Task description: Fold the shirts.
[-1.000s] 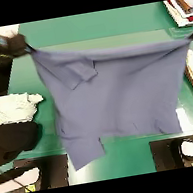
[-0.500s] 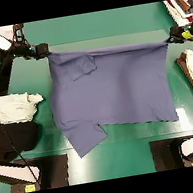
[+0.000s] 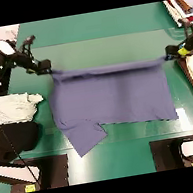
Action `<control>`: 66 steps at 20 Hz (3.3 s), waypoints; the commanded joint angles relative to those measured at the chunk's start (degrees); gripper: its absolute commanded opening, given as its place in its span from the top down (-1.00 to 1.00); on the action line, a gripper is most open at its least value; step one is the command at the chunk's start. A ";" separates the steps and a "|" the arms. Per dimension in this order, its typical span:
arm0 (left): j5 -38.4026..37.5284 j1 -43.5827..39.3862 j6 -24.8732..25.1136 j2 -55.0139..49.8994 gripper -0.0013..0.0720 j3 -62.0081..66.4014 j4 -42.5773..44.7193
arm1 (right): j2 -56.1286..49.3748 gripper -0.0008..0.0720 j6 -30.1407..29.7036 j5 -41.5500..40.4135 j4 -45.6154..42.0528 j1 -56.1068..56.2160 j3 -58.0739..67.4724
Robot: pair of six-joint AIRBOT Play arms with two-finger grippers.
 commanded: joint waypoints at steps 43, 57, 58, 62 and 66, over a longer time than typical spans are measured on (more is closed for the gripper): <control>11.10 0.02 2.36 54.05 0.90 -76.72 -27.41 | 26.10 -0.26 4.00 6.84 -0.04 -1.49 -24.00; 10.71 0.02 4.28 54.05 0.90 -72.57 -27.12 | 31.52 -0.21 3.93 6.71 1.60 -26.18 -54.45; 10.69 0.02 4.28 54.05 0.90 -72.57 -27.12 | 30.12 -0.05 3.93 5.42 2.91 -24.55 -54.16; 10.08 0.02 4.28 54.05 0.90 -72.57 -27.02 | 27.63 0.51 3.96 1.49 4.48 -17.20 -51.36; 2.89 0.02 4.70 54.93 0.91 -72.59 -26.23 | 31.04 0.93 3.96 3.61 -1.31 -13.16 -49.05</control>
